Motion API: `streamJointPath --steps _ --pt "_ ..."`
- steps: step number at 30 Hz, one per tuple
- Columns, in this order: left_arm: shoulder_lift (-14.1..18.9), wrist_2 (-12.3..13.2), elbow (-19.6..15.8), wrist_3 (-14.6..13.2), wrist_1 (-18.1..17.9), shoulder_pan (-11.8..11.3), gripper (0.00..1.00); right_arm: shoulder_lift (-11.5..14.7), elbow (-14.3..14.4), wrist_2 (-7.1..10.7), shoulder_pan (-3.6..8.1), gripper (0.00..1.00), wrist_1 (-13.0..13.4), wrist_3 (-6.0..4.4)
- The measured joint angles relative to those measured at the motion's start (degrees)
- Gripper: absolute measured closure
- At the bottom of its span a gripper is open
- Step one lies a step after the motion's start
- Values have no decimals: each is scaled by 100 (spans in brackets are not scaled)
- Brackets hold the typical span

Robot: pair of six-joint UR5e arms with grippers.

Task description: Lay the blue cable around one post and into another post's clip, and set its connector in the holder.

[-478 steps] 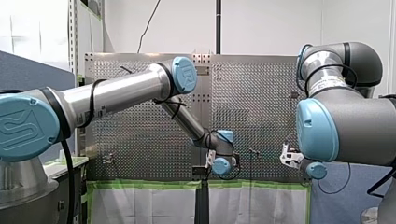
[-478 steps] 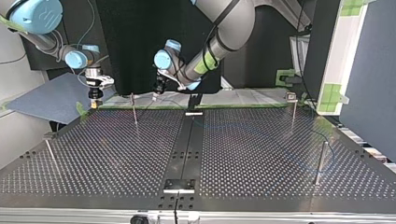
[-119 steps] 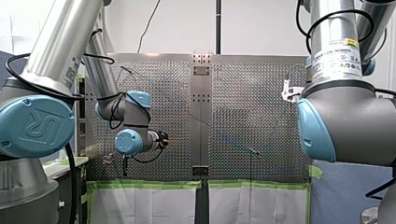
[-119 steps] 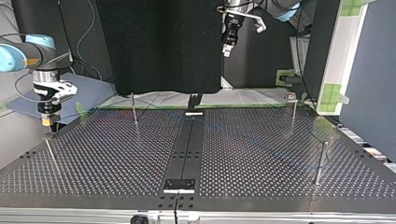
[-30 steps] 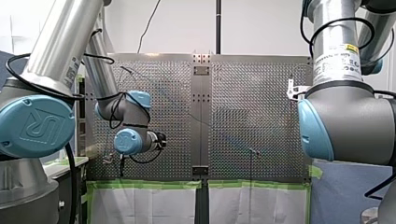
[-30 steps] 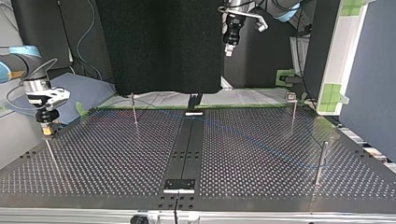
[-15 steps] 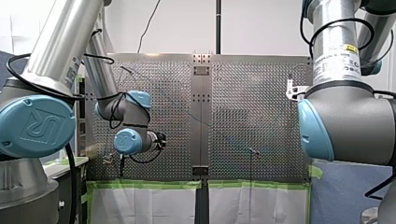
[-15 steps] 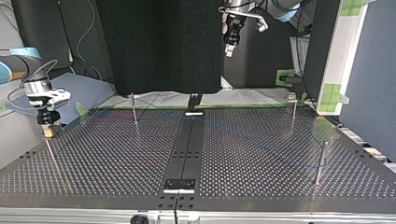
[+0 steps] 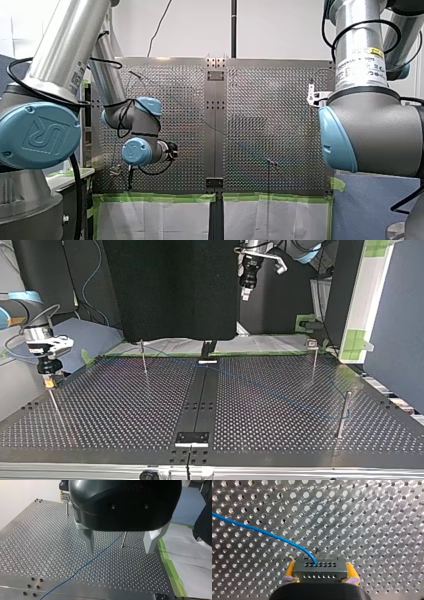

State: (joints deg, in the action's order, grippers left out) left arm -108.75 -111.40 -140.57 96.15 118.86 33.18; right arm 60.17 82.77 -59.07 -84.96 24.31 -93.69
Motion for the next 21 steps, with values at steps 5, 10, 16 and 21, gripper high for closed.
streamJointPath --steps 5,10,16,21 --pt "-1 0 0 0 11 1 0 0 -1 0 5 100 7 -17" --pt "0 0 2 0 13 1 0 -1 -3 0 9 100 65 -64" --pt "0 0 3 -10 15 0 0 -11 -2 0 10 100 128 -105" --pt "0 0 2 -16 23 1 0 -11 -4 0 10 100 133 -114"
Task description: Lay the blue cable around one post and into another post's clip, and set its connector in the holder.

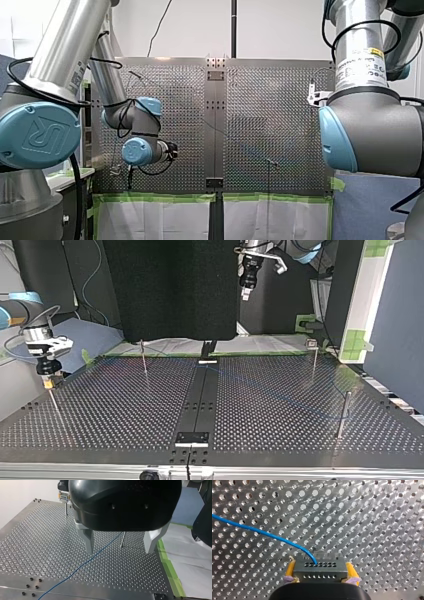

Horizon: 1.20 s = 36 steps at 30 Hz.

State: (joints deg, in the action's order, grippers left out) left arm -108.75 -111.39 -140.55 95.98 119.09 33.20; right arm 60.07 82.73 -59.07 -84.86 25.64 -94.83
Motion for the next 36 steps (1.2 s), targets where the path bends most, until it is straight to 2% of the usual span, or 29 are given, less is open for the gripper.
streamJointPath --steps 22,36 --pt "-1 0 -1 -1 28 -2 0 -13 0 -19 -16 100 20 -17" --pt "0 0 12 -1 27 -2 0 -19 2 -9 -2 100 76 -111"
